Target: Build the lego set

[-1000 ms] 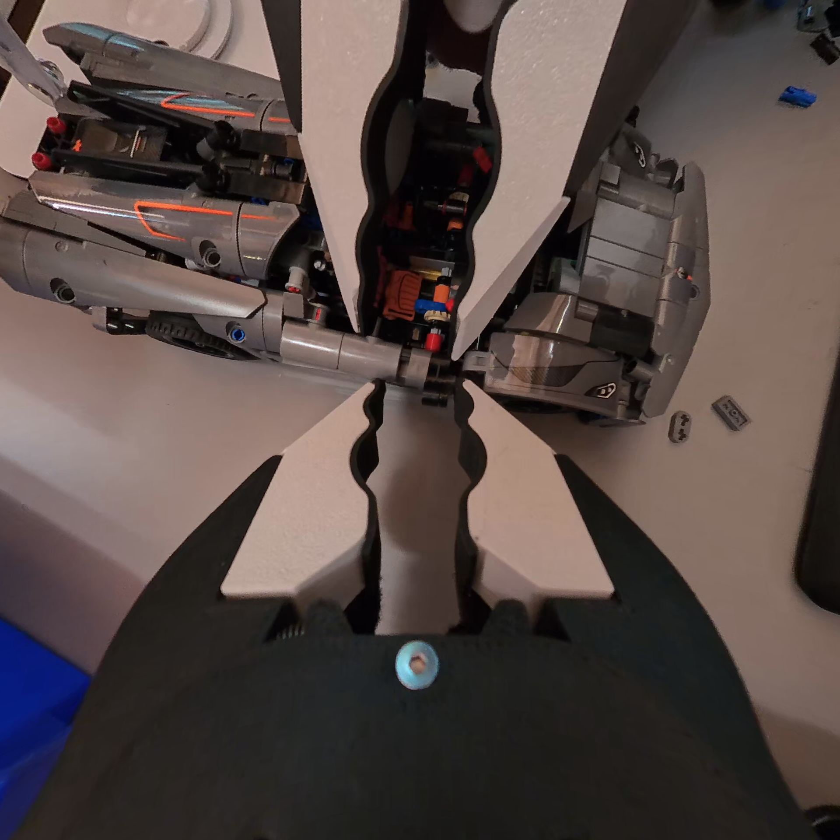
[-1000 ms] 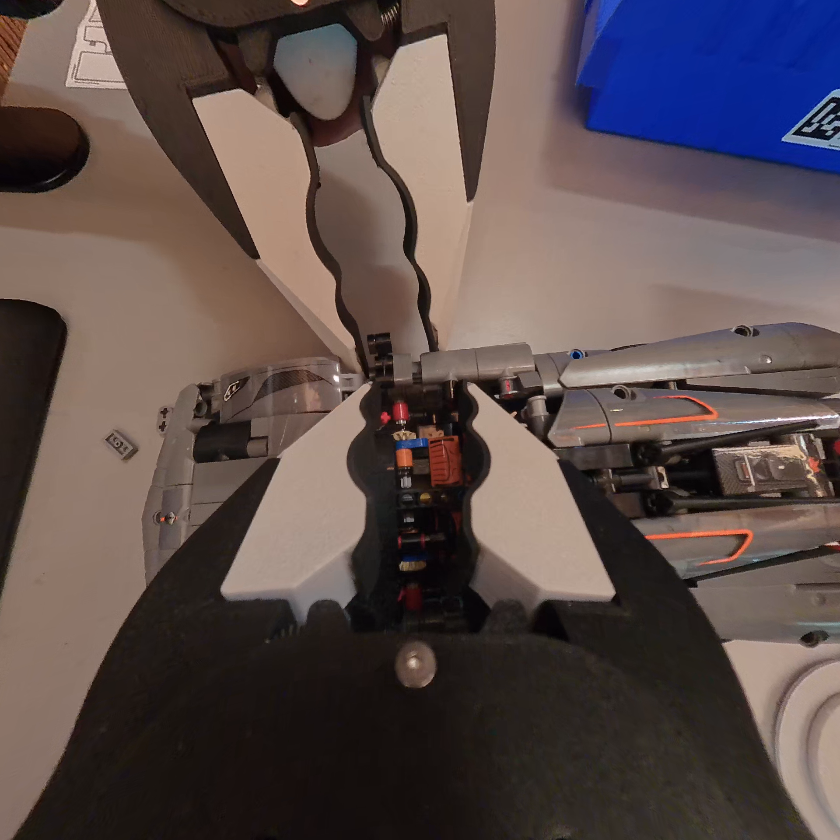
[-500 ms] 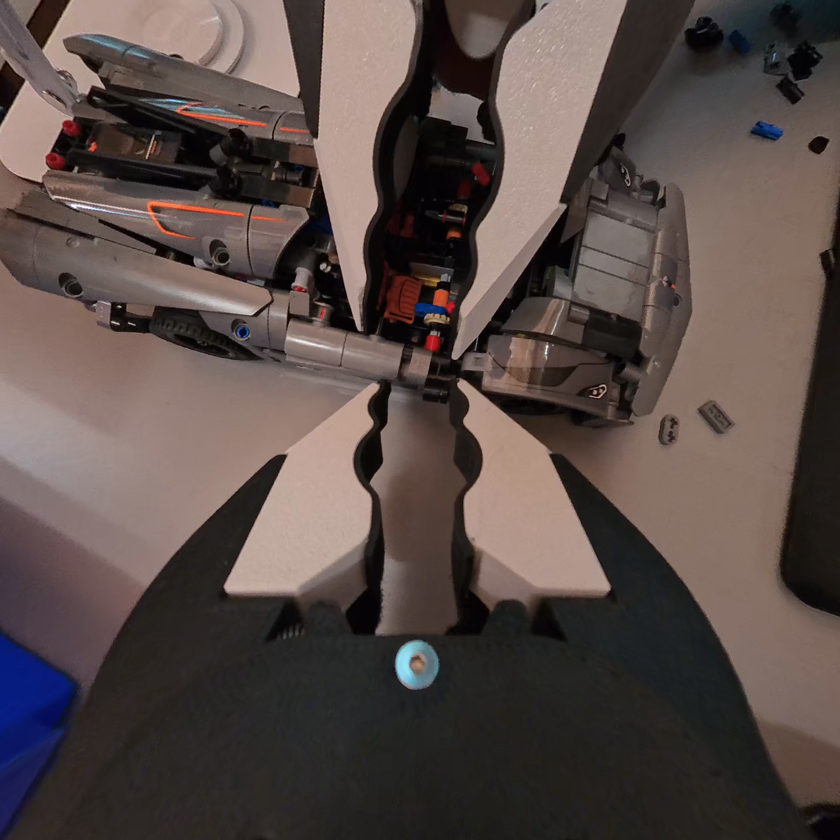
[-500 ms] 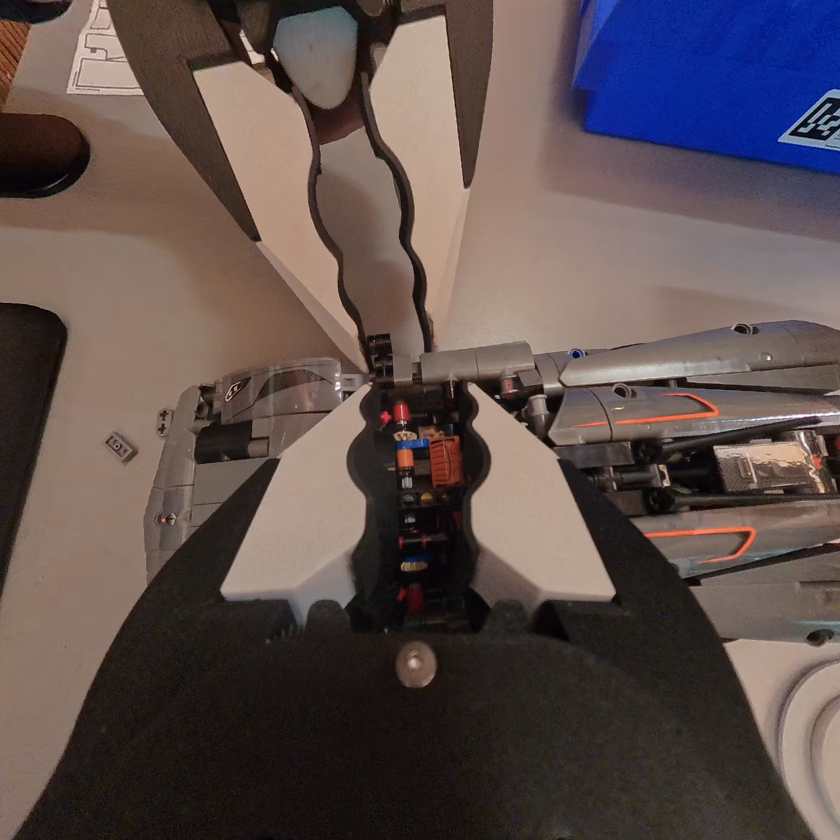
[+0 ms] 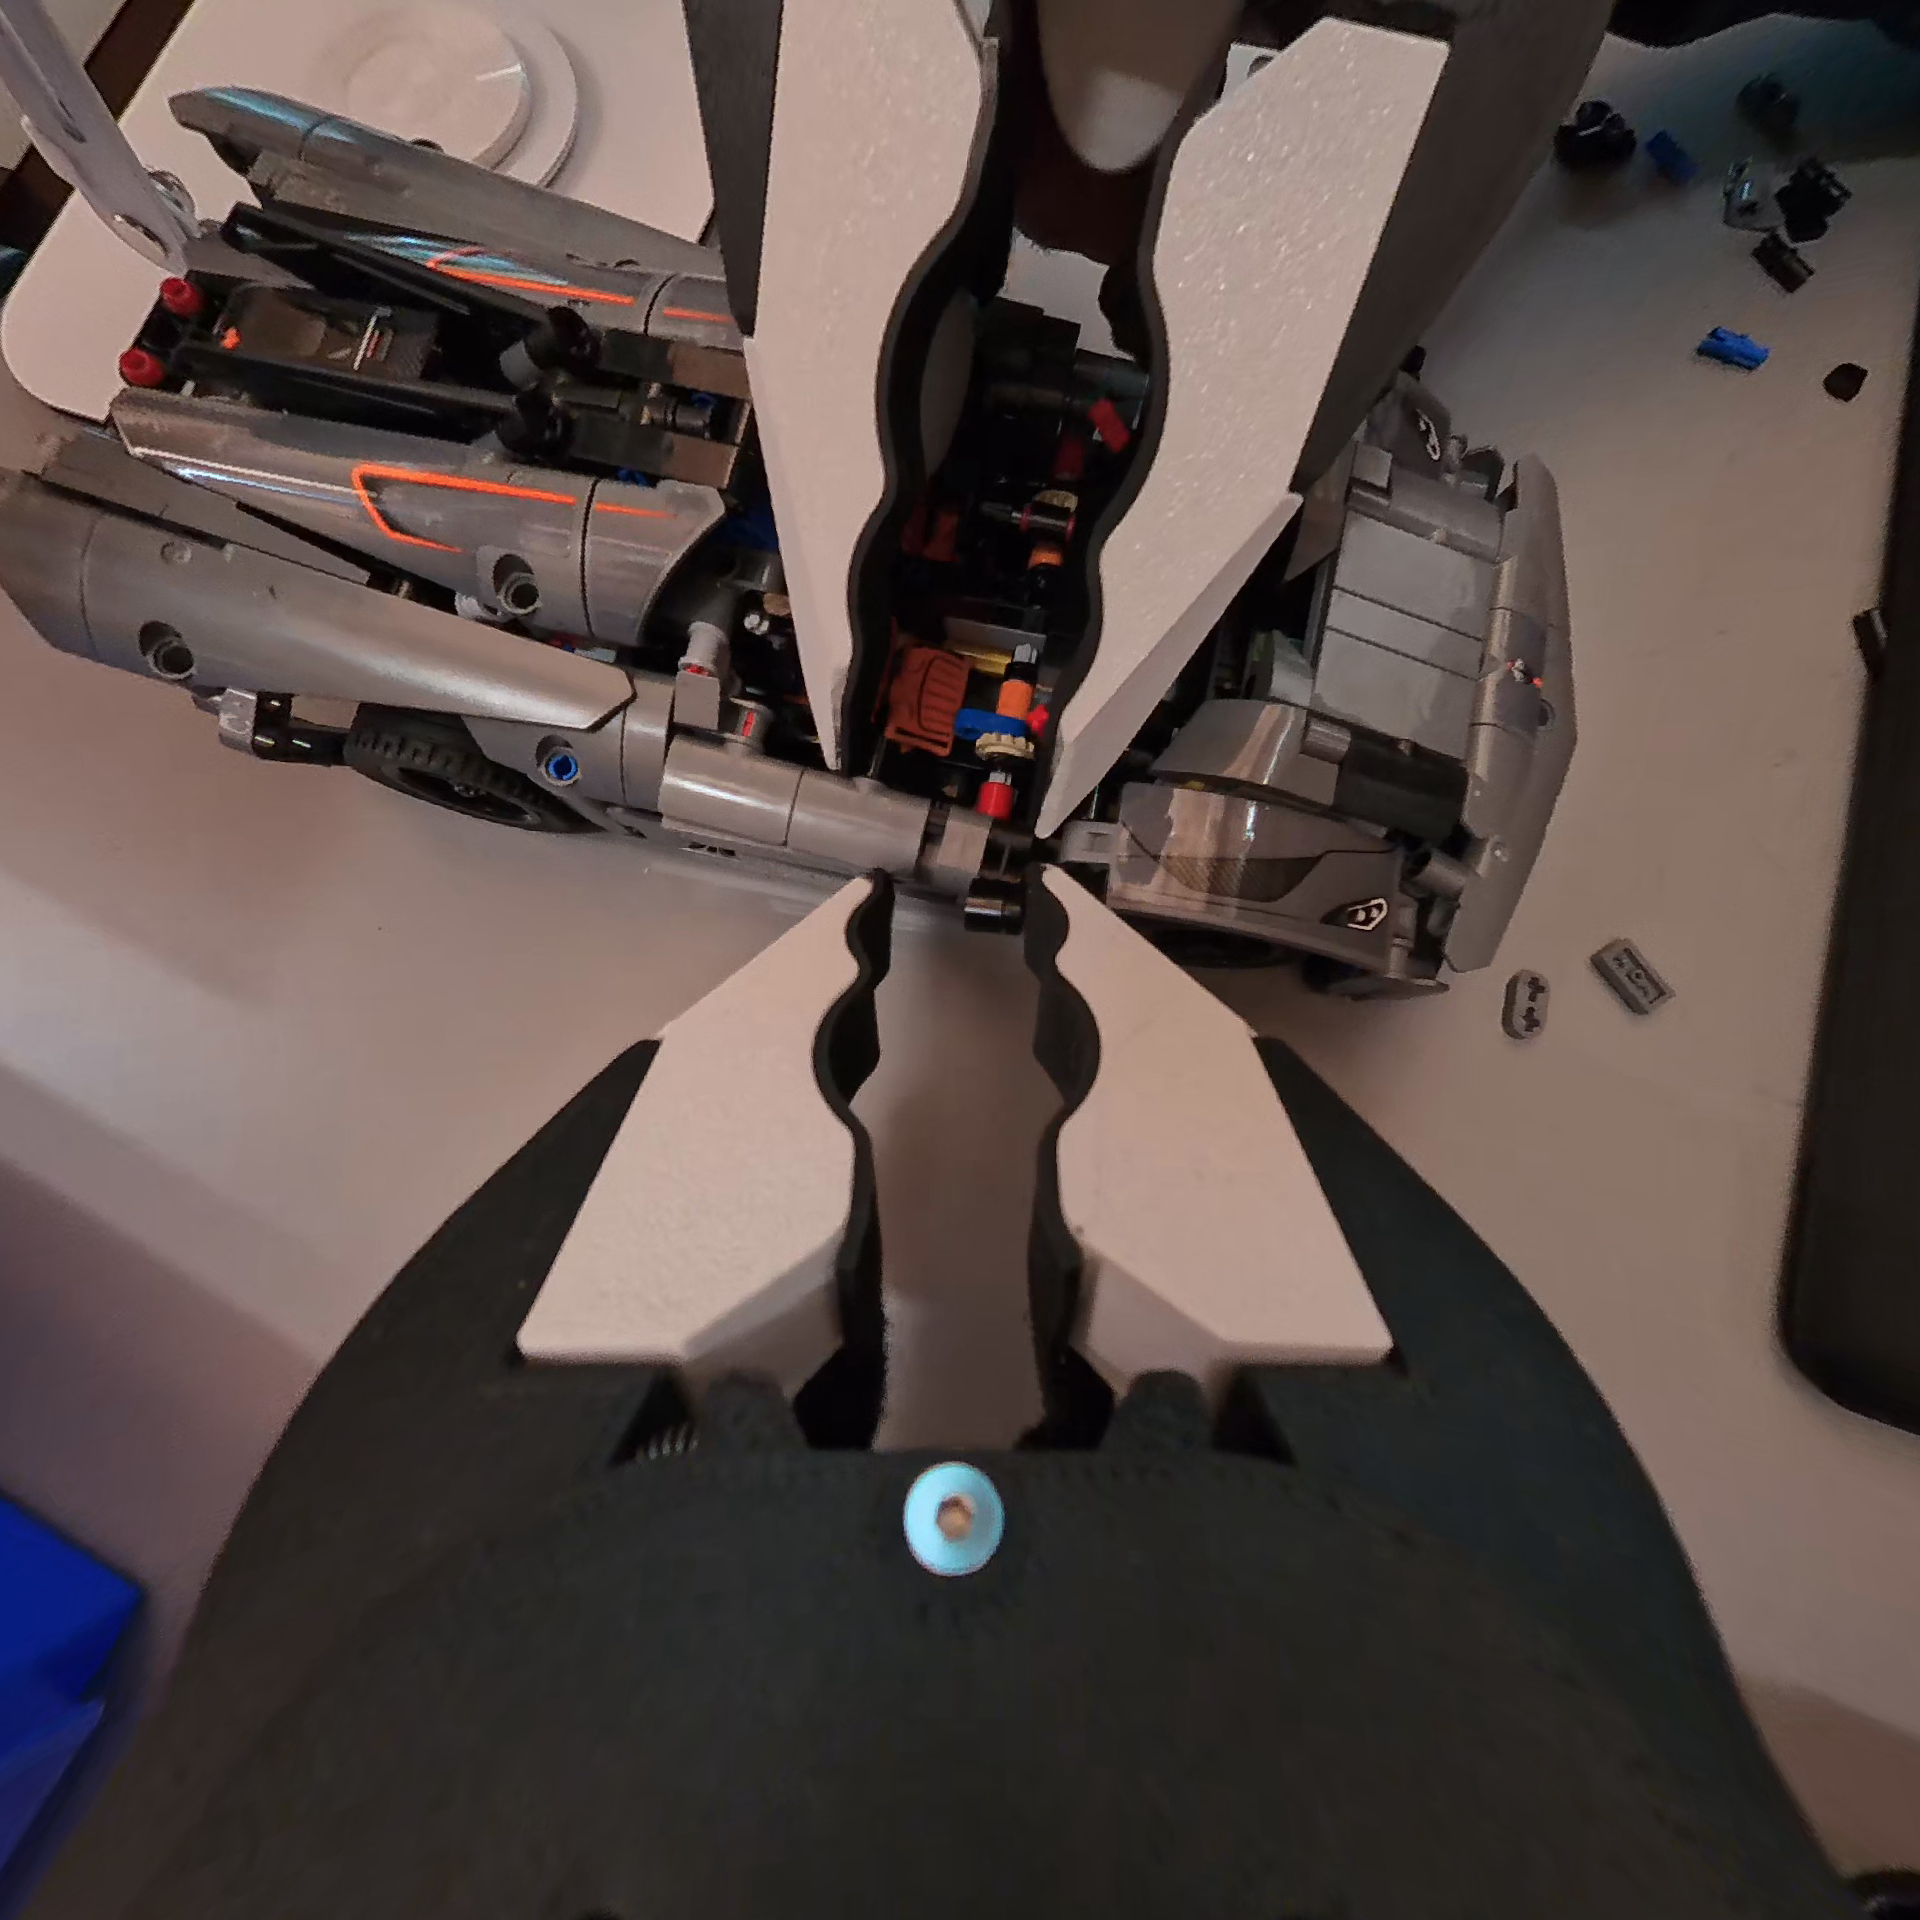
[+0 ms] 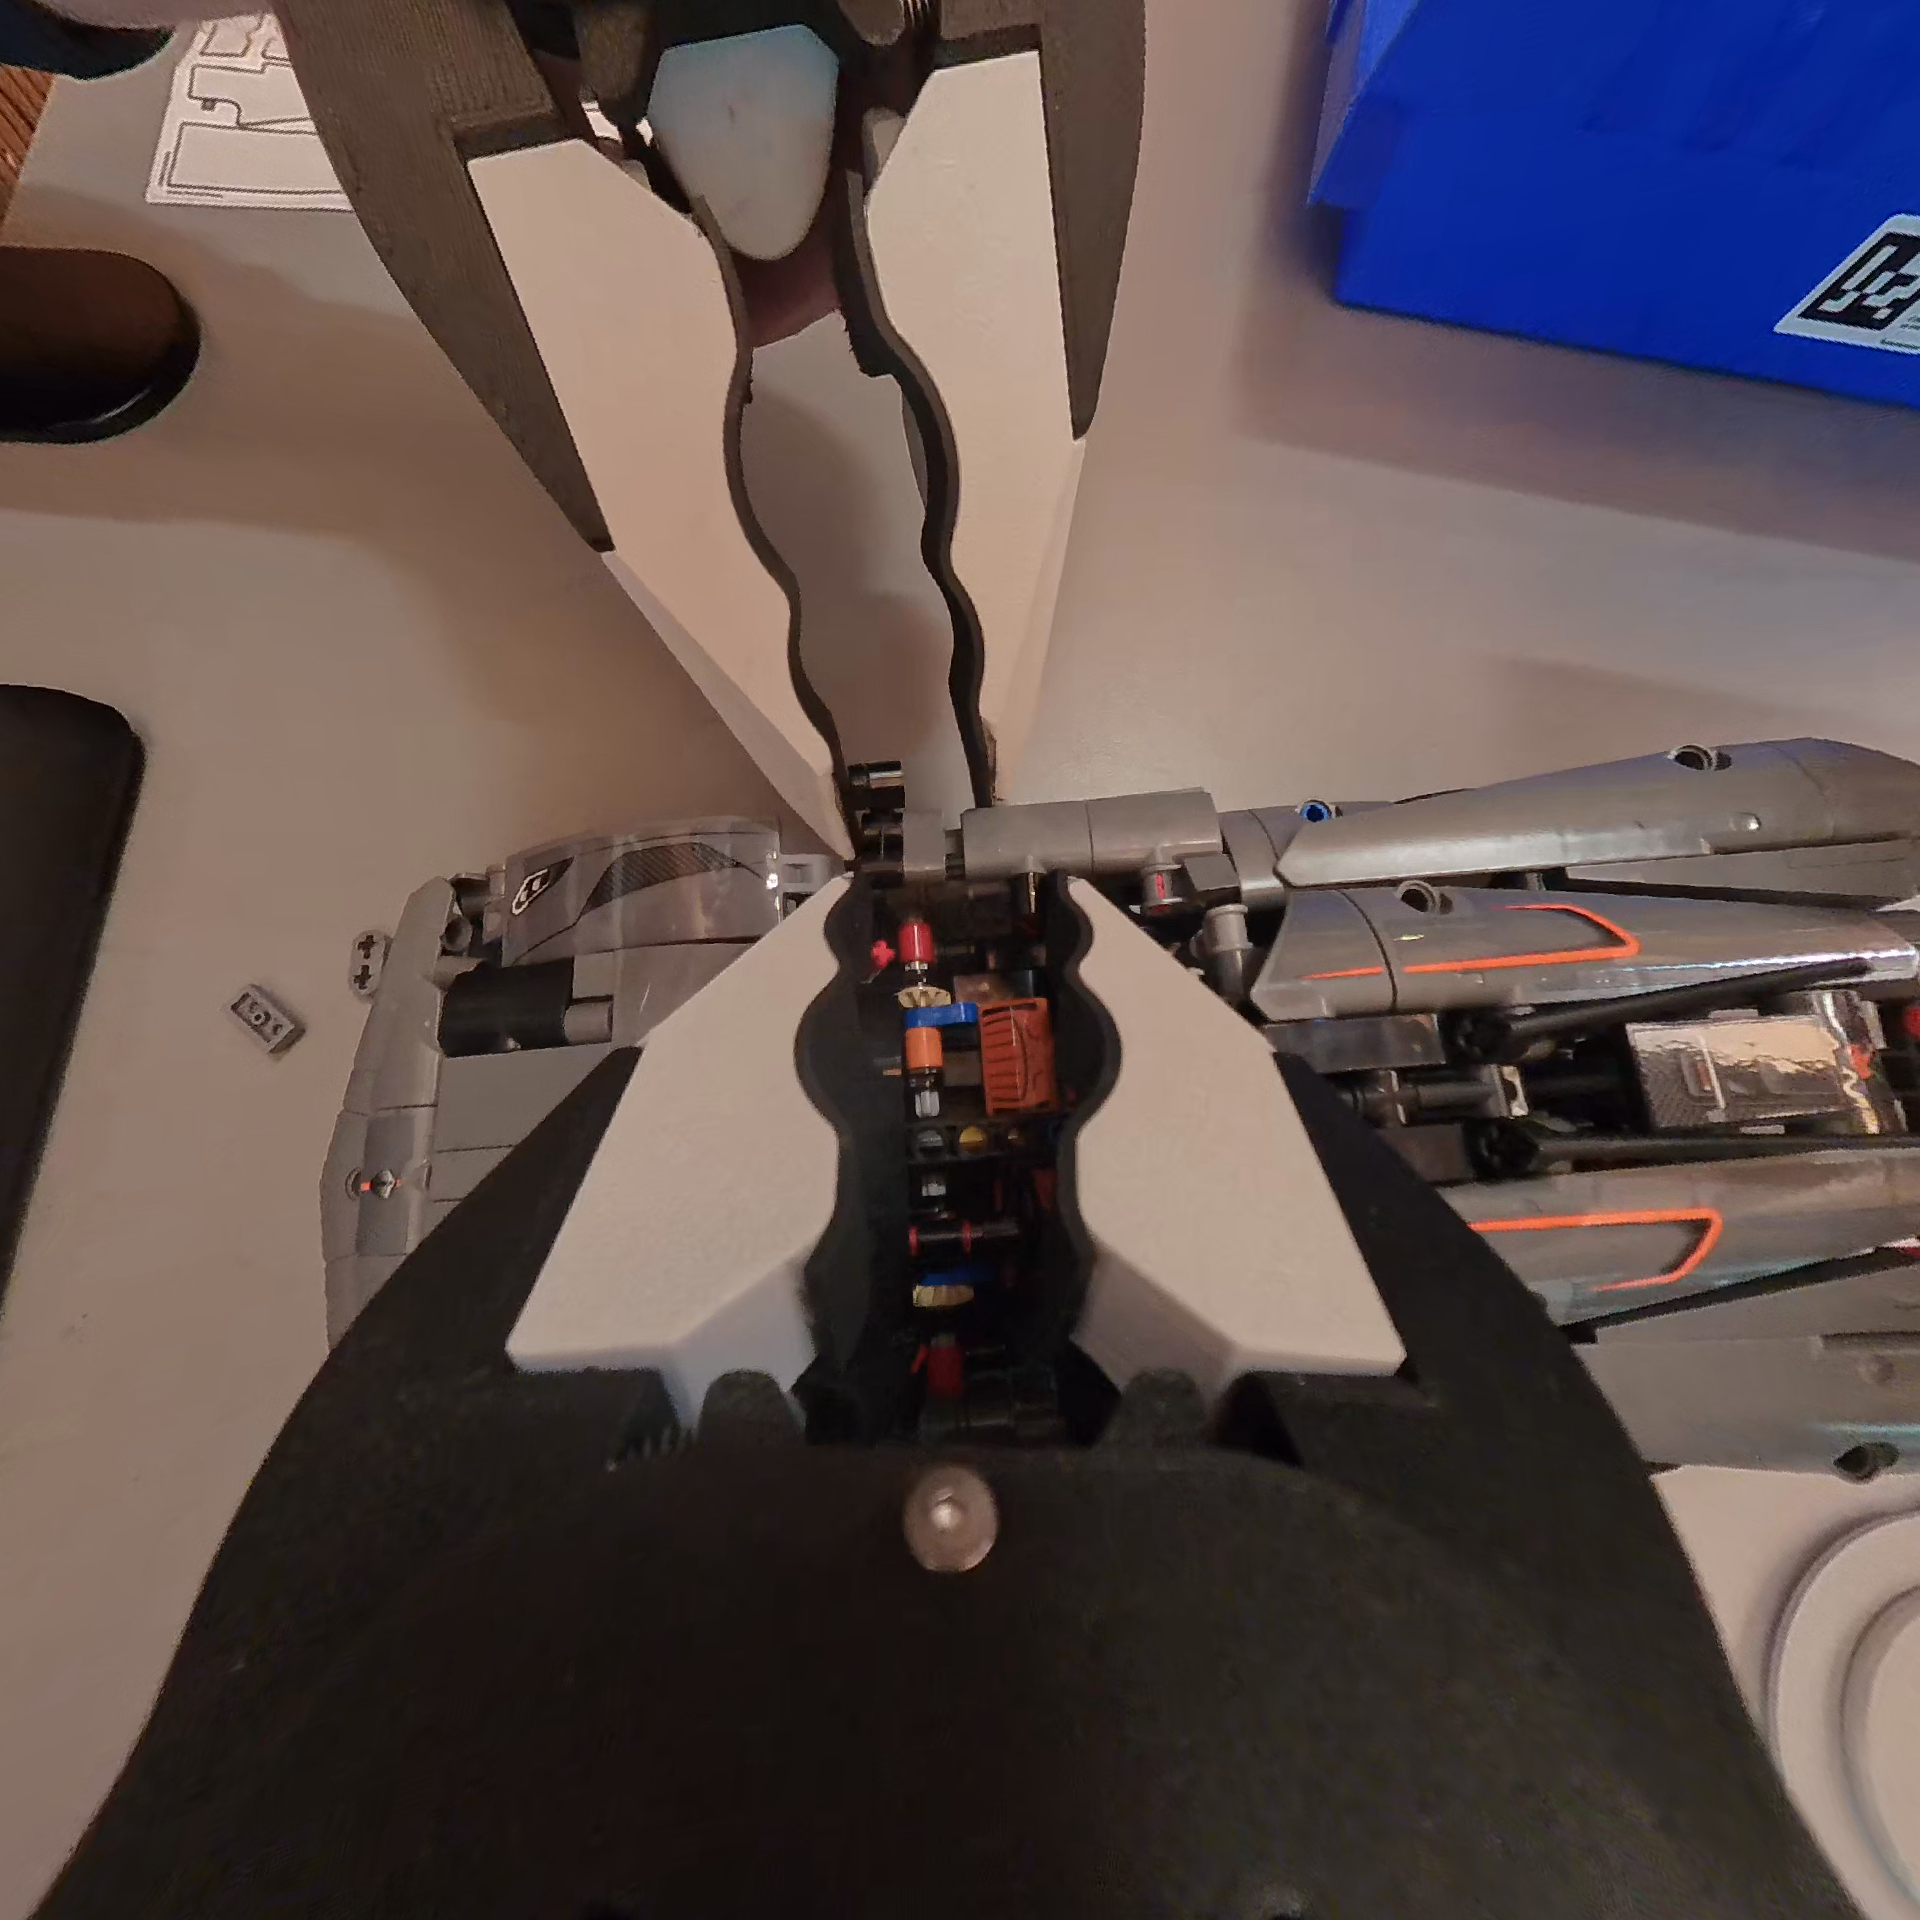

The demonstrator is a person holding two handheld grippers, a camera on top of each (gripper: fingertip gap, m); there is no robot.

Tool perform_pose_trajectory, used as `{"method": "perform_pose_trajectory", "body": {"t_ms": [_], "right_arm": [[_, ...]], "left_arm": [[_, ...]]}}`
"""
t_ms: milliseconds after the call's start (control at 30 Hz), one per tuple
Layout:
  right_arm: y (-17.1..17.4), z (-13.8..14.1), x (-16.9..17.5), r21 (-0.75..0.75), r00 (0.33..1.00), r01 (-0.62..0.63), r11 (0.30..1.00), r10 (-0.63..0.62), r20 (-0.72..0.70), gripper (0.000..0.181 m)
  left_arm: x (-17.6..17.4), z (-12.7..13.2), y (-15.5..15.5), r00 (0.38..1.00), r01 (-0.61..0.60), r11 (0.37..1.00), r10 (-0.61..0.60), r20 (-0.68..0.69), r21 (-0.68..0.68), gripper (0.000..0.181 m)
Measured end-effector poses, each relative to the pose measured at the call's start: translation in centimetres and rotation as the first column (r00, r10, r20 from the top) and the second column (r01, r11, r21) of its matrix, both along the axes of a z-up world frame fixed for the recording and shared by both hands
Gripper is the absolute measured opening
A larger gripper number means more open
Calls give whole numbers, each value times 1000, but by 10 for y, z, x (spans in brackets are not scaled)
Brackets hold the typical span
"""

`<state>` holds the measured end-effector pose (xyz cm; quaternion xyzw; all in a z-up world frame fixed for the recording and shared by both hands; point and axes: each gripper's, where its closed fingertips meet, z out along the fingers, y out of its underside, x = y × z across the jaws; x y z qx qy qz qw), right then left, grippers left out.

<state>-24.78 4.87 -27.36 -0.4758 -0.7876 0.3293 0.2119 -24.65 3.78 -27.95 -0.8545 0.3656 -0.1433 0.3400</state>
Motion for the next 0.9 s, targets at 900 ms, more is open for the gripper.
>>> {"method": "perform_pose_trajectory", "body": {"t_ms": [900], "right_arm": [[2, 1, -1, -4, 1000, 6, 1000, -6, -5, 28]], "left_arm": [[0, 0, 1, 999, -1, 1000, 1, -35, 3, 16]]}}
